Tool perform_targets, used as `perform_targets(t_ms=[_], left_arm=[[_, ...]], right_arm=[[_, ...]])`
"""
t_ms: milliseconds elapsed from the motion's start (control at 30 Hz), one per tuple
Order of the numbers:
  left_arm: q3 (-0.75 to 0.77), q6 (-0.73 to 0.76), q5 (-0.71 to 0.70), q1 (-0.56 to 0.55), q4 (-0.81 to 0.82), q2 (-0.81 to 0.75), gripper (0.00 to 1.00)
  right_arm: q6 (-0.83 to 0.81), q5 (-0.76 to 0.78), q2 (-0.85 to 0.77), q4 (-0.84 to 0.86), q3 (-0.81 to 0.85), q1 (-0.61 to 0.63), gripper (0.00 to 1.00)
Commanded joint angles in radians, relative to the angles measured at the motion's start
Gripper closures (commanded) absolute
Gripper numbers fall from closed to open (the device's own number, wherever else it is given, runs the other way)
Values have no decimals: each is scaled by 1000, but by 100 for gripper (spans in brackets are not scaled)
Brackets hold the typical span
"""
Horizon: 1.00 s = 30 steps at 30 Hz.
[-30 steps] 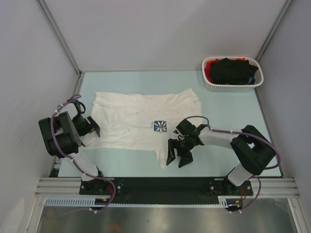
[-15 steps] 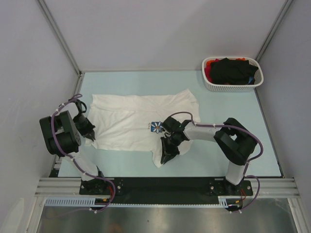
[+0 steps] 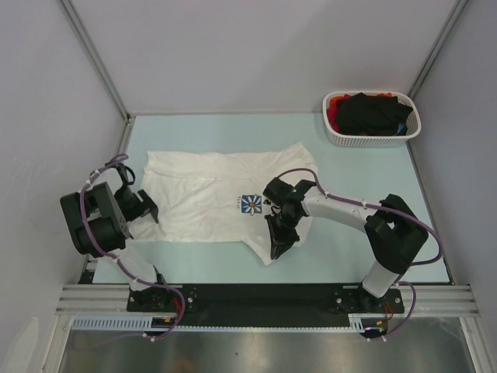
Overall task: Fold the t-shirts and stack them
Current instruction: Grap the side of the flattened tshirt closest away from the robot with both arms
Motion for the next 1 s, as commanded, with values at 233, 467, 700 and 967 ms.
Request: perform_targets(t_ms=[233,467,700,967], left_arm=[[-66,17,-8,5,-2,-186,0],[-16,23,-40,24,-45,-263,0],[-80,-1,-14,127,-45,-182,2],[-55,2,-16,172,-15,-96,14]], right_arm=[[-91,4,-14,-91,35,-76,100],[-128,-9,7,-94,35,-90,100],[-171,-24,36,-105,52,-119,100],[-197,-30,53,-119,71,-154,100]])
